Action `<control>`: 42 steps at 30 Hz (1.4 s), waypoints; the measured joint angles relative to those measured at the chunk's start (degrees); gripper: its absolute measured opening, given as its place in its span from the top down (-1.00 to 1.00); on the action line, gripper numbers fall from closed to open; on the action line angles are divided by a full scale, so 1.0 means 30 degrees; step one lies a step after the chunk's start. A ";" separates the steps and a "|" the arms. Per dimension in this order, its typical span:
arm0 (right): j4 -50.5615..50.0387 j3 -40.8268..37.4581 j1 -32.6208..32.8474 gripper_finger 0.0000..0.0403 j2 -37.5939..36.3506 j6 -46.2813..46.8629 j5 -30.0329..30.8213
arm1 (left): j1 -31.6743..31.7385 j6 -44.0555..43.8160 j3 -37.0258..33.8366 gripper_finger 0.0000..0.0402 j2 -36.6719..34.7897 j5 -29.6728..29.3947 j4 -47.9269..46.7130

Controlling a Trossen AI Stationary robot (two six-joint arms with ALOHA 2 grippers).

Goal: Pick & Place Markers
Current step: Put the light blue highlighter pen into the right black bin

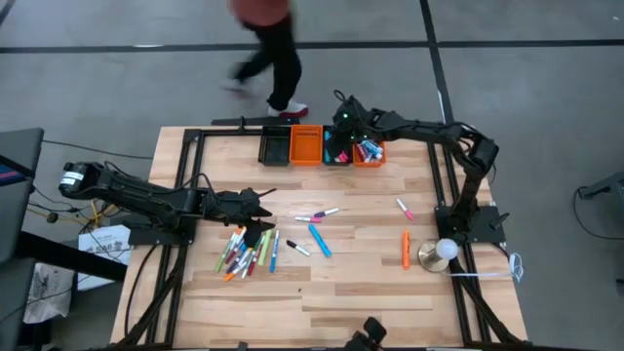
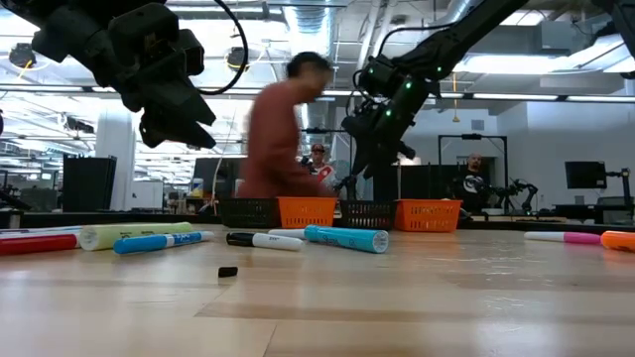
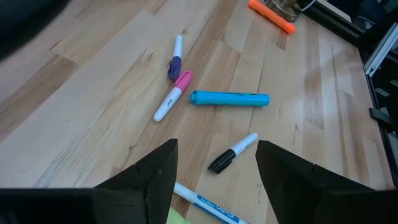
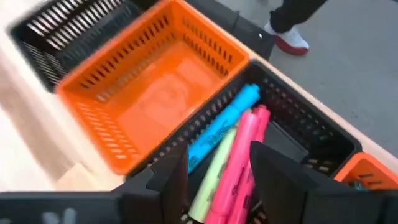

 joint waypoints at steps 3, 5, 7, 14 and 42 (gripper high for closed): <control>-0.0818 0.0000 0.0664 0.17 -0.0826 -0.0144 0.0000 | -0.0007 0.0000 0.0000 -0.06 -0.0002 0.0004 0.0000; -0.1334 -0.0084 0.1480 0.17 -0.1461 -0.0164 0.0007 | 0.0000 0.0000 0.0000 -0.06 -0.0002 0.0004 0.0000; -0.1296 -0.0428 0.2631 0.18 -0.2121 -0.0159 0.0000 | -0.0003 0.0000 0.0000 -0.06 -0.0002 0.0007 0.0000; 0.0049 -0.2139 0.7994 0.23 -0.2868 0.1348 0.0748 | -0.0002 0.0000 0.0000 -0.06 -0.0002 0.0009 0.0000; 0.3451 -0.3432 1.7168 0.17 0.2414 0.8890 0.9989 | -0.2714 -0.0936 0.0000 -0.06 0.0006 -0.2139 0.0073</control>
